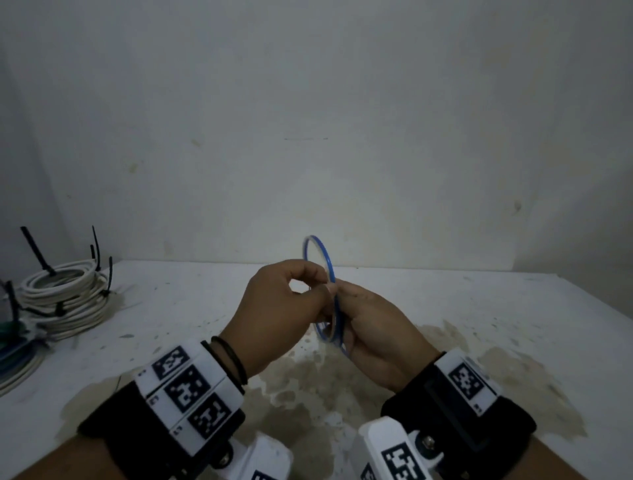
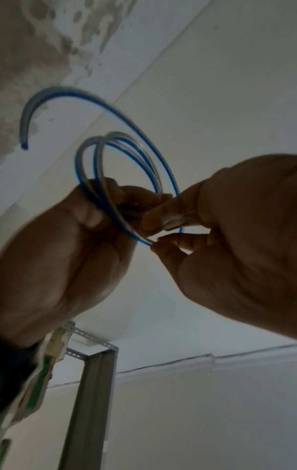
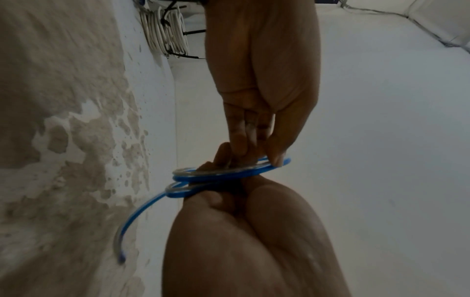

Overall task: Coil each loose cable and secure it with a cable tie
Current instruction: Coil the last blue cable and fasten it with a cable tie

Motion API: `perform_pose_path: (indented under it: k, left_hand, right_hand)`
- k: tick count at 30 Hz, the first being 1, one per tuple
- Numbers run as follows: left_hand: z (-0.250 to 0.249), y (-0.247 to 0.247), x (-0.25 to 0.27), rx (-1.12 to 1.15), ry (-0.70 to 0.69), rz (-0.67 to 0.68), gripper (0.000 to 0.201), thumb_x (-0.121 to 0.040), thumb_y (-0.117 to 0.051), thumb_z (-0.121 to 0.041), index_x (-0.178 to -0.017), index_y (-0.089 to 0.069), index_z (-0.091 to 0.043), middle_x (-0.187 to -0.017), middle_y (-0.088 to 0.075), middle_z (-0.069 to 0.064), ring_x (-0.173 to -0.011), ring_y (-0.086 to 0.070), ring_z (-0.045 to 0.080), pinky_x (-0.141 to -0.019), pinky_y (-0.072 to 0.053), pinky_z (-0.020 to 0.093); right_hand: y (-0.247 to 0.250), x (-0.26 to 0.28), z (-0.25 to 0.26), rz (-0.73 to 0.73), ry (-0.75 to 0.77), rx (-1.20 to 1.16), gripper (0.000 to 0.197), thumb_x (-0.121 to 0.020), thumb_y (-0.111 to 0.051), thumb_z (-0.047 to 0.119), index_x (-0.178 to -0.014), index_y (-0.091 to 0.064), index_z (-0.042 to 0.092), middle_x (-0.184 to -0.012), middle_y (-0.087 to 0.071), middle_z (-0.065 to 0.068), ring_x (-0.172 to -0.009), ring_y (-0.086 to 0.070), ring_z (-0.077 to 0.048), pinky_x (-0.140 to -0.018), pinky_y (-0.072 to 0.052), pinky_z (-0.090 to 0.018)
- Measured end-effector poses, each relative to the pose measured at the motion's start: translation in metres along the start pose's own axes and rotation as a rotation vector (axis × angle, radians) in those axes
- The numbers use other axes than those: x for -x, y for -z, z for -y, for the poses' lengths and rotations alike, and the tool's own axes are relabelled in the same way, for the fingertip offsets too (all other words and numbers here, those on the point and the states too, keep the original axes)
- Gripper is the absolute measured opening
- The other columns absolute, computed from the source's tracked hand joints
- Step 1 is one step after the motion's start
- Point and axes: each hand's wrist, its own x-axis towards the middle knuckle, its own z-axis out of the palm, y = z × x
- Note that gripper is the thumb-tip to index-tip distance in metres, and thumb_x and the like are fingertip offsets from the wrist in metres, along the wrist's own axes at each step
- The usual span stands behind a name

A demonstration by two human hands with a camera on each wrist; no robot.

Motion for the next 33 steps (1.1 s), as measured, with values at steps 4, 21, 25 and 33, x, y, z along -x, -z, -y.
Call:
perform_pose_path:
  k: [4, 21, 25, 33]
  left_hand:
    - [-0.003, 0.005, -0.004, 0.101, 0.079, 0.049, 0.004, -0.086, -0.064, -0.002, -0.084, -0.067, -0.002, -0.077, -0.068, 0.02, -0.063, -0.066, 0.026, -0.061, -0.055, 0.031]
    - [-0.001, 0.003, 0.003, -0.075, 0.013, 0.11, 0.004, -0.086, -0.065, -0.004, -0.082, -0.066, -0.002, -0.079, -0.069, 0.013, -0.068, -0.071, 0.023, -0.066, -0.059, 0.031]
    - [0.0, 0.008, 0.001, -0.173, 0.039, 0.203, 0.004, -0.083, -0.065, -0.002, -0.08, -0.067, -0.001, -0.072, -0.071, 0.012, -0.069, -0.07, 0.022, -0.066, -0.059, 0.028]
    - [0.001, 0.004, 0.003, -0.189, -0.001, 0.194, 0.006, -0.082, -0.068, -0.005, -0.076, -0.068, -0.005, -0.068, -0.071, 0.008, -0.066, -0.07, 0.019, -0.068, -0.059, 0.029]
  right_hand:
    - [-0.004, 0.002, -0.006, -0.014, 0.018, 0.017, 0.032, -0.1, -0.043, 0.026, -0.113, -0.066, 0.009, -0.093, -0.068, -0.013, -0.076, -0.06, -0.018, -0.073, -0.048, -0.031]
    - [-0.002, 0.0, -0.006, -0.033, 0.046, -0.033, 0.031, -0.1, -0.045, 0.022, -0.108, -0.068, 0.004, -0.089, -0.072, -0.012, -0.077, -0.069, -0.02, -0.068, -0.053, -0.028]
    - [0.0, -0.001, -0.002, -0.058, 0.056, 0.047, 0.03, -0.1, -0.044, 0.019, -0.106, -0.067, 0.001, -0.092, -0.07, -0.019, -0.073, -0.065, -0.024, -0.064, -0.052, -0.03]
    - [0.0, 0.0, -0.002, -0.032, 0.04, 0.049, 0.031, -0.1, -0.041, 0.013, -0.103, -0.067, -0.003, -0.083, -0.068, -0.017, -0.062, -0.063, -0.02, -0.056, -0.05, -0.027]
